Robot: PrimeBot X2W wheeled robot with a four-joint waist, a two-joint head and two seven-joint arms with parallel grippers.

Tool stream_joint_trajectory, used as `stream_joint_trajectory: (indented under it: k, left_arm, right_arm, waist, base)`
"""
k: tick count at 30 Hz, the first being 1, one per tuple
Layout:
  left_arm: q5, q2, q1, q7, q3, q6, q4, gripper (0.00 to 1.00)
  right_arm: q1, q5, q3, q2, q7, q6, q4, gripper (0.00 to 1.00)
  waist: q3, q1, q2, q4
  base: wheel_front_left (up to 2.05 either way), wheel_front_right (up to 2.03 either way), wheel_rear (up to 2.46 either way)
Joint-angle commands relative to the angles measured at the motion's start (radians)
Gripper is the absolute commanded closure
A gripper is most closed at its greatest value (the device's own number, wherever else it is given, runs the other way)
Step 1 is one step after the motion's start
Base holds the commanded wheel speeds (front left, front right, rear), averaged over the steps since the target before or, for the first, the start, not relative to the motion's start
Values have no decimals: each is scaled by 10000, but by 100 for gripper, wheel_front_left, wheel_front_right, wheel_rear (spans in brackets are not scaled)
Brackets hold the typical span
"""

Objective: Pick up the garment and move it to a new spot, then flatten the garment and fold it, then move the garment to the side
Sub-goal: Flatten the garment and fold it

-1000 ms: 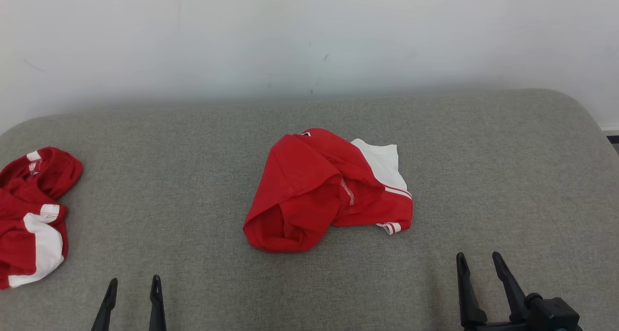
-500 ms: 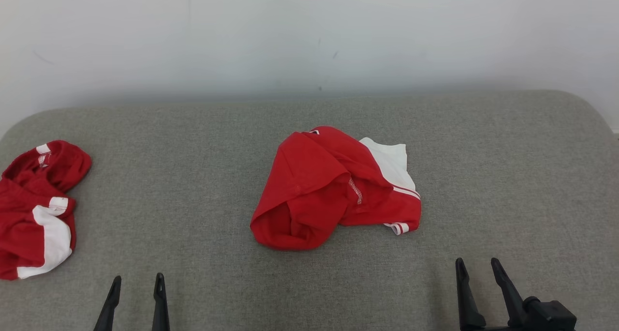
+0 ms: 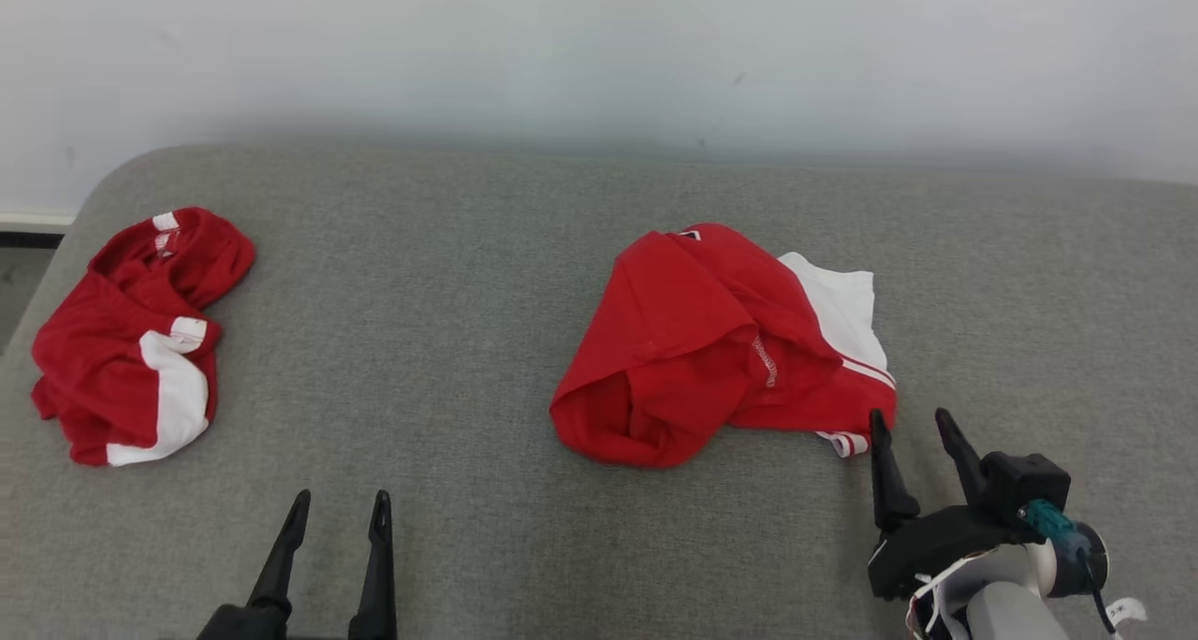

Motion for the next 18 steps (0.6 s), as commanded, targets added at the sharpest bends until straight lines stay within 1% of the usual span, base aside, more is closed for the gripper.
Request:
stream_joint_trajectory:
  k: [1,5,11,16,17,18]
  left_arm:
    - [-69,-8,-226,-49,-62,-19,29,0]
    - [-155,-5,-332,-50,-225,-36,107,0]
    - [-180,-6,-470,-50,-278,-78,139,0]
    - [-235,-6,-541,-50,-179,-93,81,0]
    - [-227,-6,-521,-50,-163,-94,81,0]
    - [-250,-6,-495,-50,-133,-96,87,0]
  right_arm:
    - [-187,-70,-132,-30,-26,32,179,0]
    - [-830,-224,-473,-33,-26,32,1131,0]
    - [-1598,-437,-1115,-117,-26,32,2921,0]
    - [-1852,-681,-1391,-100,-16,31,3580,0]
    - [-1897,-691,-1383,-88,-12,31,3651,60]
    - [-1930,-689,-1331,-75,-5,31,3618,100]
  waist:
    - [191,-1,-1,460]
    - [308,-1,-1,832]
    - [468,-1,-1,1112]
    - [530,-1,-1,1177]
    - [529,-1,-1,1172]
    - [519,-1,-1,1148]
  base:
    - [0,0,0]
    - [0,0,0]
    - [0,0,0]
    - [0,0,0]
    - [0,0,0]
    - [0,0,0]
